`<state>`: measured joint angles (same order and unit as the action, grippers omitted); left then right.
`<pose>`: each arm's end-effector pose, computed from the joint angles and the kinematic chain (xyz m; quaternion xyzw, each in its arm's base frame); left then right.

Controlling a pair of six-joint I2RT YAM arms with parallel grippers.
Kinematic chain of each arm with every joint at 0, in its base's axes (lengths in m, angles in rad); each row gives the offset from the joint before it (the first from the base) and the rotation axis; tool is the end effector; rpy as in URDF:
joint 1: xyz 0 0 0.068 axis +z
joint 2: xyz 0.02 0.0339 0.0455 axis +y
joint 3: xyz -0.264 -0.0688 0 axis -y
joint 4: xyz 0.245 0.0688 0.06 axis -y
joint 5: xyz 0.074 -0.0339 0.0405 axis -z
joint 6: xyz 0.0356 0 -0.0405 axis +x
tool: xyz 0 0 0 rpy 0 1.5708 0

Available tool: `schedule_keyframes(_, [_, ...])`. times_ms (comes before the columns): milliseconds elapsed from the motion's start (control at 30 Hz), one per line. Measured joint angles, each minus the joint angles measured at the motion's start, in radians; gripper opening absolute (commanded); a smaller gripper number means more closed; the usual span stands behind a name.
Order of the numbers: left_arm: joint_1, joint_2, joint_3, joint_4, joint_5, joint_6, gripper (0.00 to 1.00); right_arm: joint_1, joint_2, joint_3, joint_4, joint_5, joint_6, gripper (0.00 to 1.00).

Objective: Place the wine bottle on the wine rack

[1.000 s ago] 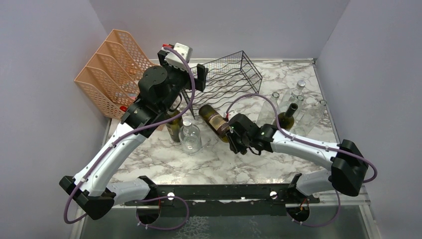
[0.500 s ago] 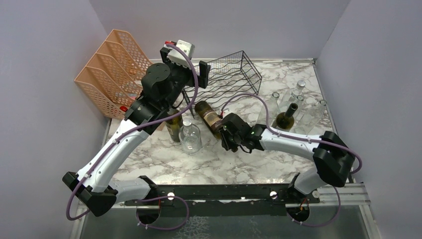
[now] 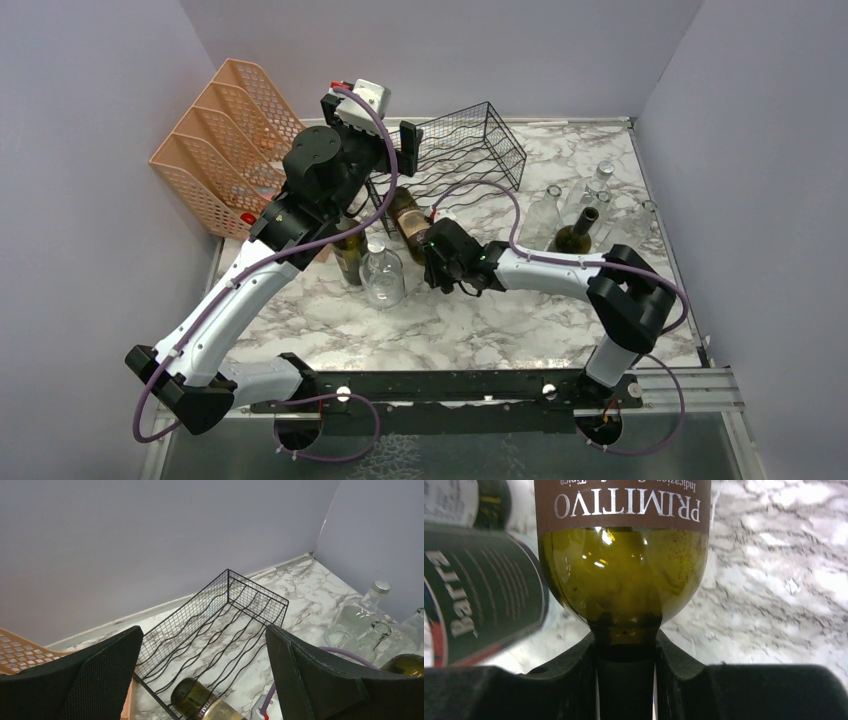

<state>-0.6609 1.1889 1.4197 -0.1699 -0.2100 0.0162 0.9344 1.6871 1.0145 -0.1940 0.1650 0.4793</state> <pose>0.2059 -0.1507 0.4796 0.1543 0.6681 -0.1613 0.7097 0.2129 0.2783 0.1868 -0.1833 0.9178 0.1644 0.3116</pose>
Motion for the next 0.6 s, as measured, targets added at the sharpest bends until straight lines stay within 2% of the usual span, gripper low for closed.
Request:
schedule_keyframes(400, [0.0, 0.0, 0.01, -0.005, 0.0, 0.006, 0.99, 0.0, 0.198, 0.198, 0.047, 0.079, 0.044, 0.02])
schedule_keyframes(600, [0.001, 0.0, 0.01, -0.012, 0.0, 0.006, 0.99, -0.018, 0.268, 0.277, 0.05, 0.088, 0.043, 0.1])
